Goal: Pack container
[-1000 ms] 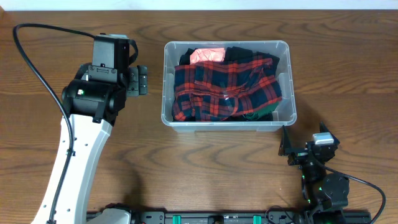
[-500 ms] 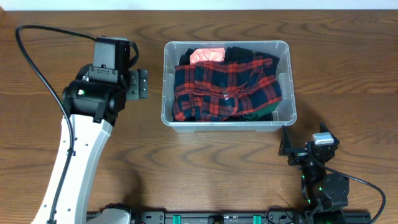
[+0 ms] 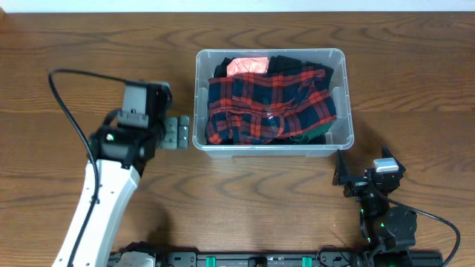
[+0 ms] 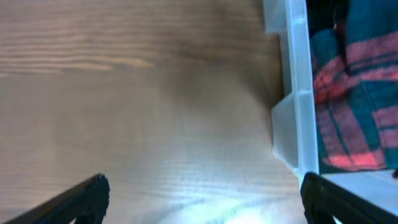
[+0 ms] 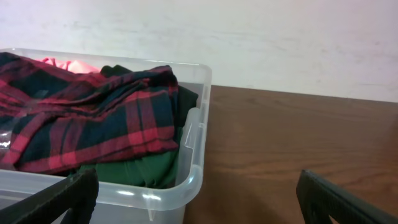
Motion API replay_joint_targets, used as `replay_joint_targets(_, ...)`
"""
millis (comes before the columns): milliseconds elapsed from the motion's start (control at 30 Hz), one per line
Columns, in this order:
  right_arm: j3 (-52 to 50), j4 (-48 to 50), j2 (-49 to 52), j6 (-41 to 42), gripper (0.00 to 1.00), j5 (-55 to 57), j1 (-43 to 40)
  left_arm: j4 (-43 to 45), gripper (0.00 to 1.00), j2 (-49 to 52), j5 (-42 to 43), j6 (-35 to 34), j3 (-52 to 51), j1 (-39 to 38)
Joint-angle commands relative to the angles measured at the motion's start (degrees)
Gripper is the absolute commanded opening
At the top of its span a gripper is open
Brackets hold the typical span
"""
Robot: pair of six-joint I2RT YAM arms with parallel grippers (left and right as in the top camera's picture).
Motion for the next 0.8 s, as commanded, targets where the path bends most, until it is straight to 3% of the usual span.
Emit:
replay_joint_targets(0, -0.1, -0.2, -0.4, -0.5, 0.99, 0.5, -0.6, 5.7, 0.98, -3.5, 3.0, -0.3, -7.4, 0.2)
replay_joint_targets(400, -0.1, -0.3, -0.4, -0.5, 0.99, 0.5, -0.6, 36.2, 0.98, -15.5, 3.4, -6.5, -34.0, 0.2)
replay_joint_targets(767, -0.1, -0.3, -0.4, -0.5, 0.99, 0.5, -0.6, 54.2, 0.98, -25.5, 5.0, -6.5, -51.5, 0.2)
